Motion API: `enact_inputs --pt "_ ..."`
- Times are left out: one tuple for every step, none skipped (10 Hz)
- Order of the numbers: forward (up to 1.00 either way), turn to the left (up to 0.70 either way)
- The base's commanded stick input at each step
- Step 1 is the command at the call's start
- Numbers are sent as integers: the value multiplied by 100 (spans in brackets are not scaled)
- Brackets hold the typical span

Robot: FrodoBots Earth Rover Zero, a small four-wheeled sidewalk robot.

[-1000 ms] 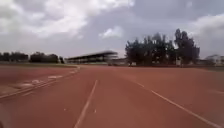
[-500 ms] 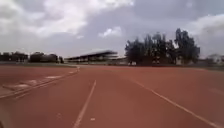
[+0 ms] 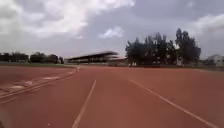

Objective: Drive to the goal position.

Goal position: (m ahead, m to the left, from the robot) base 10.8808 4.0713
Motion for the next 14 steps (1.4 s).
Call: enact_inputs --pt "45 0" --pt "45 0" --pt "45 0" --pt "45 0" --pt "45 0" --pt "45 0" --pt "45 0" --pt "45 0" --pt "45 0" --pt "45 0" --pt "45 0" --pt "45 0" --pt "45 0" --pt "45 0"
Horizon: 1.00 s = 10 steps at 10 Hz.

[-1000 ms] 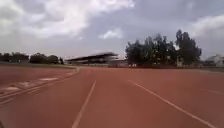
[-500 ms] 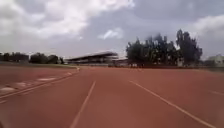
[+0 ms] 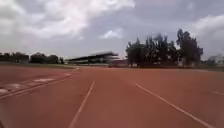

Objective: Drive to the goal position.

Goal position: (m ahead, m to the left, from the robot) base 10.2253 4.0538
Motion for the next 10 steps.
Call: enact_inputs --pt "45 0" --pt "45 0" --pt "45 0" --pt "45 0" --pt "45 0" --pt "45 0" --pt "45 0" --pt "45 0" --pt "45 0" --pt "45 0"
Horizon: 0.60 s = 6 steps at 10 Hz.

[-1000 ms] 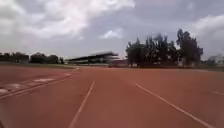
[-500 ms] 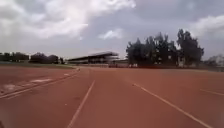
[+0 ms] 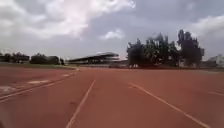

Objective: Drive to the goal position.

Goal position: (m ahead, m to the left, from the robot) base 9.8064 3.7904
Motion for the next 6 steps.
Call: enact_inputs --pt "45 0" --pt "45 0" --pt "45 0" --pt "45 0" --pt "45 0" --pt "45 0"
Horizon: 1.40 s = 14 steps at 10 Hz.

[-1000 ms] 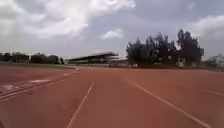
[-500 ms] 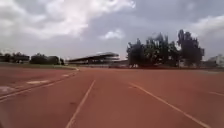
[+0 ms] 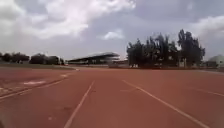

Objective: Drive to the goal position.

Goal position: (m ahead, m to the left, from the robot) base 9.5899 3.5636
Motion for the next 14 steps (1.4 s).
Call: enact_inputs --pt "45 0" --pt "45 0" --pt "45 0" --pt "45 0" --pt "45 0" --pt "45 0" --pt "45 0" --pt "45 0" --pt "45 0" --pt "45 0" --pt "45 0" --pt "45 0" --pt "45 0" --pt "45 0"
